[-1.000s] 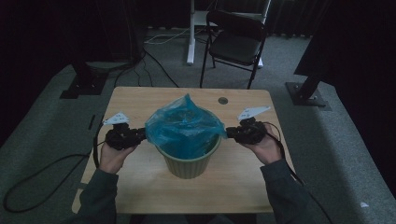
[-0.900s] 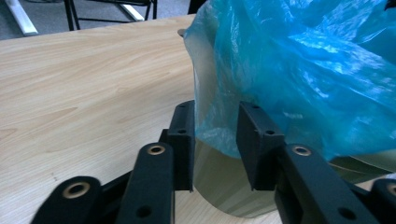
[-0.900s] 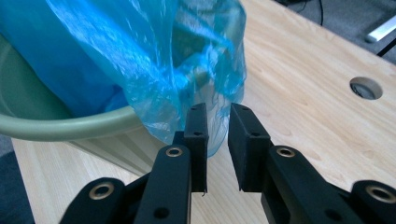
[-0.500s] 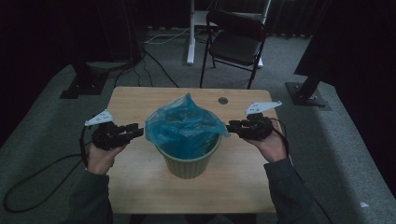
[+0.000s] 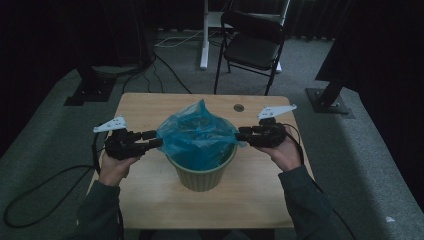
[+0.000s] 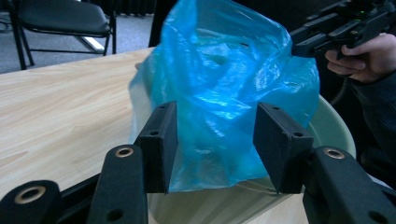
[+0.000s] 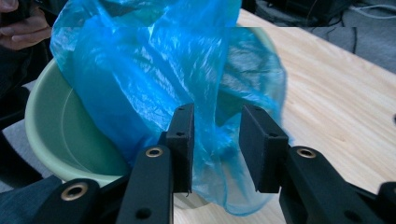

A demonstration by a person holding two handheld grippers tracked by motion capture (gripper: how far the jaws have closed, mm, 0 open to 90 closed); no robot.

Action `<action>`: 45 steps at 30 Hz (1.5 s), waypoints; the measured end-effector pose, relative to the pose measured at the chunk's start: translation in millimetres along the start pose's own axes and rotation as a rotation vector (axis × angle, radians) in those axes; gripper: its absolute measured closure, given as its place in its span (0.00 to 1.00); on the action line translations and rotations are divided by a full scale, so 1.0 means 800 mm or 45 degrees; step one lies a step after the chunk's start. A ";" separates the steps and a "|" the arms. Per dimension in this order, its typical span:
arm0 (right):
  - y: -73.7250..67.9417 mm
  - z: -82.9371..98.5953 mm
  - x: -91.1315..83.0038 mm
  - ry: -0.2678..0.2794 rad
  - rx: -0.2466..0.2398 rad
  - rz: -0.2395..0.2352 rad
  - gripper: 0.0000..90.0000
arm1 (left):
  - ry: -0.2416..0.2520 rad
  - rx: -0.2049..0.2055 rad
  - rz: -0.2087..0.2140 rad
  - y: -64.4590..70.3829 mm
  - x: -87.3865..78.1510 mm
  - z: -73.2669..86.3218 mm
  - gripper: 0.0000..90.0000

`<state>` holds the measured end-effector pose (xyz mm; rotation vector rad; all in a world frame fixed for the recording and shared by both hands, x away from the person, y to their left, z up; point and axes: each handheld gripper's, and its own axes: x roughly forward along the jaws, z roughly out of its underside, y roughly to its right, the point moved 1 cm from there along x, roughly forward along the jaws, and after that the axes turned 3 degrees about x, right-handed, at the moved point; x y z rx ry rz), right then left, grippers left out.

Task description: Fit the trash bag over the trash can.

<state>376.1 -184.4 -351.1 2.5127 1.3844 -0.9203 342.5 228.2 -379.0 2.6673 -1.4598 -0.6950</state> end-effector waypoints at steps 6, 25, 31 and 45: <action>-0.004 0.002 0.014 -0.048 -0.017 -0.016 0.73 | -0.038 0.021 -0.029 0.008 0.005 0.004 0.70; -0.028 0.038 -0.003 -0.062 -0.082 -0.056 1.00 | -0.096 0.086 -0.007 0.026 -0.005 0.031 0.99; -0.031 0.048 -0.004 -0.085 -0.081 -0.074 1.00 | -0.113 0.075 0.020 0.026 0.002 0.036 0.99; -0.025 0.051 -0.003 -0.074 -0.070 -0.049 1.00 | -0.108 0.081 -0.001 0.024 0.013 0.033 0.99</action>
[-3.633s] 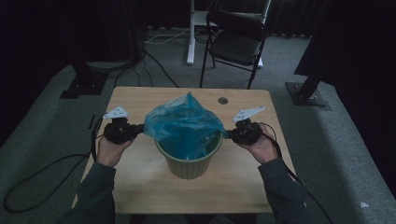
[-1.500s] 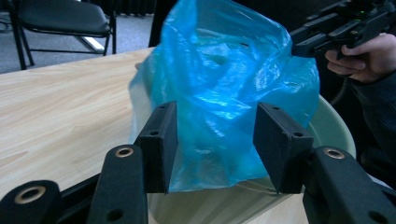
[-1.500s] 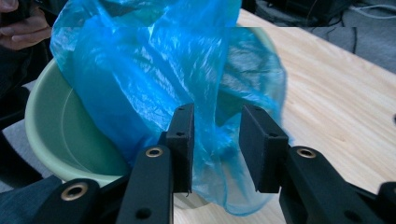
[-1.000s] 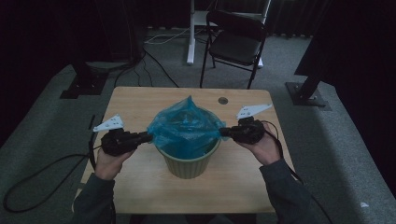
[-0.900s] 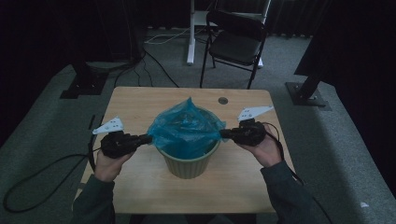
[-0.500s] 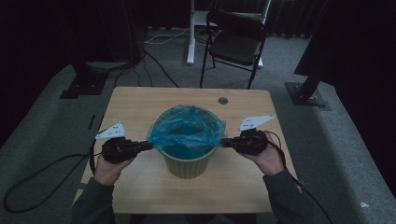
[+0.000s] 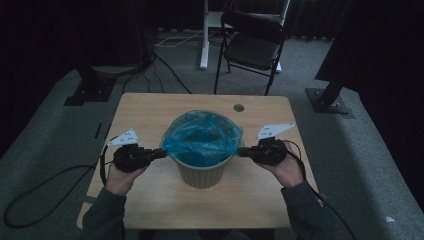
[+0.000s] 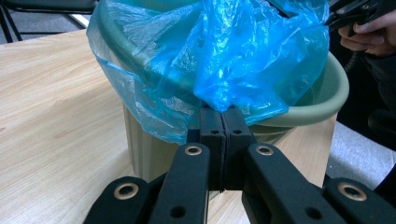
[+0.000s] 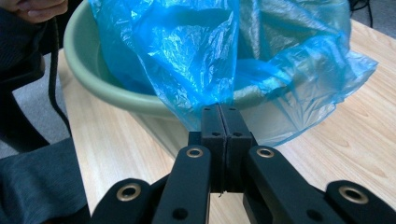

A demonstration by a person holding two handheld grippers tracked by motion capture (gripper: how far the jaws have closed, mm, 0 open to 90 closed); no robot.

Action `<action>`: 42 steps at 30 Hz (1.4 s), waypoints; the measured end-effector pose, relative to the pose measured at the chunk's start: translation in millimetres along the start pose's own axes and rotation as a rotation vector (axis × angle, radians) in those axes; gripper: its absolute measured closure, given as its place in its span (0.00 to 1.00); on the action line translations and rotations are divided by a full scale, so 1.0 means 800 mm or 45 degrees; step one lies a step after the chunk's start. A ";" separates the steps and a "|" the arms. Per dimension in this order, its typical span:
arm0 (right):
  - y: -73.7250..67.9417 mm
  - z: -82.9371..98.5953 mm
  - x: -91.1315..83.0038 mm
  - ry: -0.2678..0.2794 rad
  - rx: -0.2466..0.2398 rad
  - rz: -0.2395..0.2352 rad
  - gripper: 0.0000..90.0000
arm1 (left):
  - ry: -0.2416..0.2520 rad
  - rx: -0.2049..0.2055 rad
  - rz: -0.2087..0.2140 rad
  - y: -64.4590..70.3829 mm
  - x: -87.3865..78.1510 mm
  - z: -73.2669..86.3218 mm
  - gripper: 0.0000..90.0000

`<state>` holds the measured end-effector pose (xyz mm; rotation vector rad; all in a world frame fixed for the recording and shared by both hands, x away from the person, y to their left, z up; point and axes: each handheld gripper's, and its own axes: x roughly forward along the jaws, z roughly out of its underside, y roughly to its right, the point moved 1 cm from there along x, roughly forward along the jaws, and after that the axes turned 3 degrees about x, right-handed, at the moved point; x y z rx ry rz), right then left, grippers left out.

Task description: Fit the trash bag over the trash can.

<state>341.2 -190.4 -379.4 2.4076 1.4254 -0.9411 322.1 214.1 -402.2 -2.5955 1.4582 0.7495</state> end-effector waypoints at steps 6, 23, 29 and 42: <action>-0.010 0.007 0.004 -0.025 -0.049 -0.043 1.00 | -0.017 0.022 0.012 0.005 0.001 0.005 0.99; -0.021 0.017 0.018 -0.050 -0.078 -0.077 1.00 | -0.074 0.067 0.010 0.013 0.014 0.019 0.99; -0.025 0.019 0.023 -0.062 -0.091 -0.101 1.00 | -0.098 0.089 0.006 0.016 0.021 0.021 0.99; -0.022 0.024 0.036 -0.123 -0.095 -0.080 0.99 | -0.165 0.142 -0.031 0.019 0.030 0.027 0.99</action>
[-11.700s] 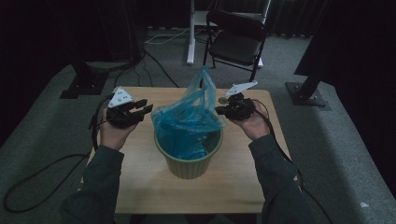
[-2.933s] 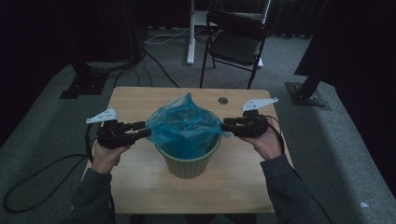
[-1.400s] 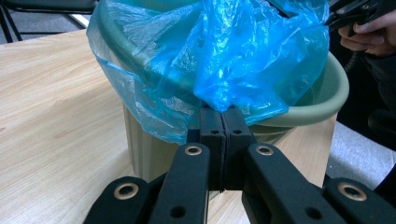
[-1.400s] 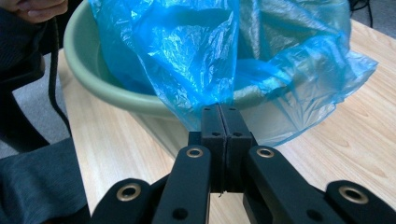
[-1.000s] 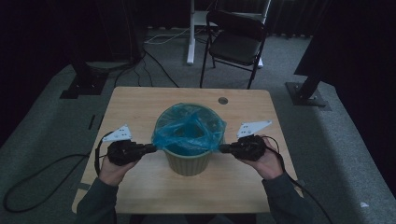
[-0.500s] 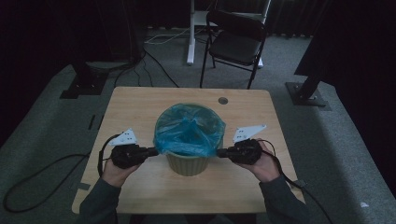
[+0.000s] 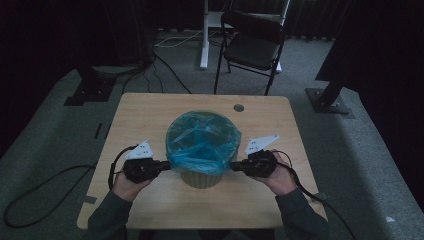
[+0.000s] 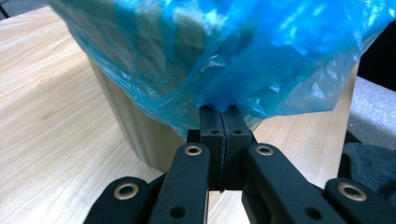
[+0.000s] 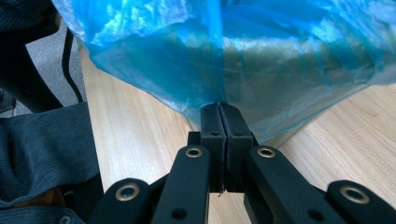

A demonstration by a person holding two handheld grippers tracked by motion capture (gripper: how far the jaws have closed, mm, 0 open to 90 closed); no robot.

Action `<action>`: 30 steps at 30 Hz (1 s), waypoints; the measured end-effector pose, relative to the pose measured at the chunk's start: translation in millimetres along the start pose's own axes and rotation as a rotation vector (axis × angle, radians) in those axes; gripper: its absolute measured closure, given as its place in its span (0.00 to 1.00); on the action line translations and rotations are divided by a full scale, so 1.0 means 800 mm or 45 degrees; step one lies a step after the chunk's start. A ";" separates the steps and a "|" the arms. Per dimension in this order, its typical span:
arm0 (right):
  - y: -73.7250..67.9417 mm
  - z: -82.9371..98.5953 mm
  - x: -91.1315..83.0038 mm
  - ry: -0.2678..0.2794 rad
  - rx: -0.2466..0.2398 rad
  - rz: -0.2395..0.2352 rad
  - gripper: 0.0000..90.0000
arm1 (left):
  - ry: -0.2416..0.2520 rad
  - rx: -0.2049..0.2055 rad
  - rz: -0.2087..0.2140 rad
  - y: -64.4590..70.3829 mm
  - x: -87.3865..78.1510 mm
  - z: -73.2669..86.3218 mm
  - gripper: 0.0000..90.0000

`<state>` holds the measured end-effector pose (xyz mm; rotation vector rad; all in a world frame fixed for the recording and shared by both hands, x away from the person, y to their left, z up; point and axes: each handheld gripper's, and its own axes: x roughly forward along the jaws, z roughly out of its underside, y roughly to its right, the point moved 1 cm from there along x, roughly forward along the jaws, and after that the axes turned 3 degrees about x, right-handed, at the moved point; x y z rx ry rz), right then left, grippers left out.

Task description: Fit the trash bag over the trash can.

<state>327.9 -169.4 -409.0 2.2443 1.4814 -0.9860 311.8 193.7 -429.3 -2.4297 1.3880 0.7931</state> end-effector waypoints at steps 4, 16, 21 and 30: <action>0.000 0.001 0.001 -0.013 -0.004 0.010 0.99 | -0.012 0.000 -0.012 -0.001 0.001 0.002 0.99; -0.003 0.003 -0.016 0.047 -0.004 0.008 0.81 | 0.036 -0.008 -0.019 0.000 -0.013 0.004 0.83; -0.009 -0.001 -0.031 0.089 -0.029 -0.028 0.73 | 0.093 -0.002 -0.025 0.000 -0.036 0.005 0.72; -0.010 -0.010 -0.042 0.137 -0.037 -0.035 0.71 | 0.173 0.000 -0.018 -0.002 -0.057 -0.001 0.64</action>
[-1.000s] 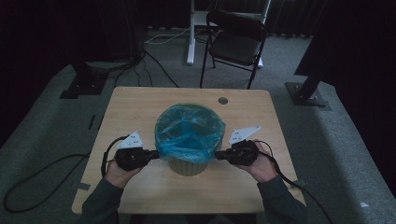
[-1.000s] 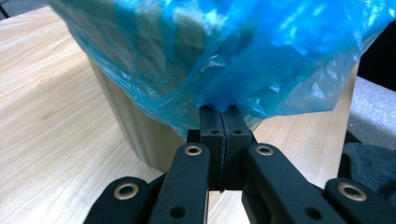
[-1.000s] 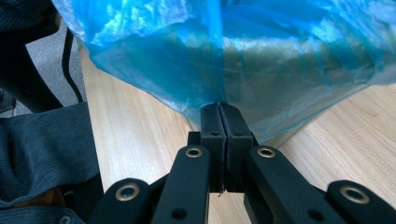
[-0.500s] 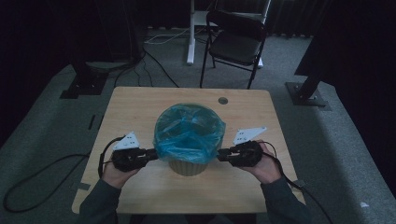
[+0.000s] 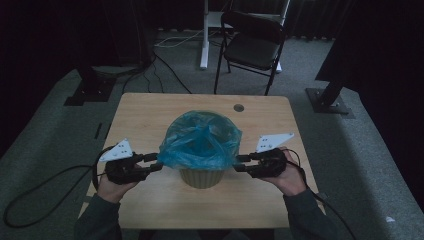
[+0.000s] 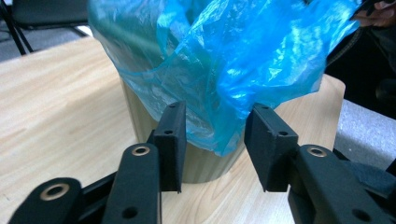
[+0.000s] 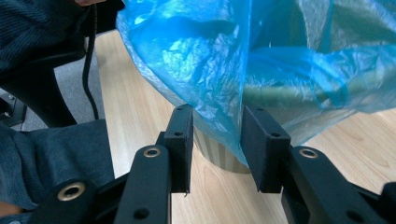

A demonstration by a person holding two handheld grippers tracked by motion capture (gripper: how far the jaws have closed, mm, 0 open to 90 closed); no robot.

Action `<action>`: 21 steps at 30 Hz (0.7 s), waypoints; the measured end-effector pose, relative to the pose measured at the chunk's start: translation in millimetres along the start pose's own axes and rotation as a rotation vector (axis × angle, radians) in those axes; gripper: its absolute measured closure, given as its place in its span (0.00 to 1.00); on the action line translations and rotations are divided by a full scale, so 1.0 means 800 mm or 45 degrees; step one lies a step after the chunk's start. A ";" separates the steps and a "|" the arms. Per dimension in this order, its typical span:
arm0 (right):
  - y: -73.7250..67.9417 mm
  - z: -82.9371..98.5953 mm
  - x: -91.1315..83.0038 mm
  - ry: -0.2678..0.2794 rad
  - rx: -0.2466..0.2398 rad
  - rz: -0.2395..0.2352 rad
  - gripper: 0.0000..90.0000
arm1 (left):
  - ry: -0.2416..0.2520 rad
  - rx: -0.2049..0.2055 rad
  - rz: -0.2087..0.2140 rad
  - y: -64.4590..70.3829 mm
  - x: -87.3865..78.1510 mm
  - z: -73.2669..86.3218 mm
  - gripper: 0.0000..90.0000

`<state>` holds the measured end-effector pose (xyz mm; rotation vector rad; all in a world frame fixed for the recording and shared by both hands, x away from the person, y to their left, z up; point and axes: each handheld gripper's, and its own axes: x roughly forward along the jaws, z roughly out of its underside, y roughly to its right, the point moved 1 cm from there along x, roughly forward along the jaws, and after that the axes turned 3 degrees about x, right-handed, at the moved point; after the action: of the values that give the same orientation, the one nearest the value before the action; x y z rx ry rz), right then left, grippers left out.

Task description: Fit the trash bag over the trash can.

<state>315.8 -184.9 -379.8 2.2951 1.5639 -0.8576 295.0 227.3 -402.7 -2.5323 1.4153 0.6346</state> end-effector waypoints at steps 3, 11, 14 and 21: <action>0.000 -0.004 -0.001 0.010 -0.001 -0.011 0.70 | 0.025 0.012 0.003 0.000 -0.005 -0.006 0.62; 0.005 -0.011 -0.003 0.035 0.022 -0.024 0.69 | 0.069 0.042 0.028 0.000 -0.007 -0.028 0.58; 0.006 -0.016 -0.002 0.032 0.019 -0.042 0.67 | 0.069 0.061 0.036 0.002 -0.002 -0.037 0.58; 0.001 -0.020 -0.003 0.022 -0.005 -0.063 0.66 | 0.013 0.108 0.090 0.017 0.014 -0.040 0.82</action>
<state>321.2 -179.0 -365.9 2.2760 1.6349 -0.8483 297.8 200.1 -378.0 -2.4340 1.5075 0.5618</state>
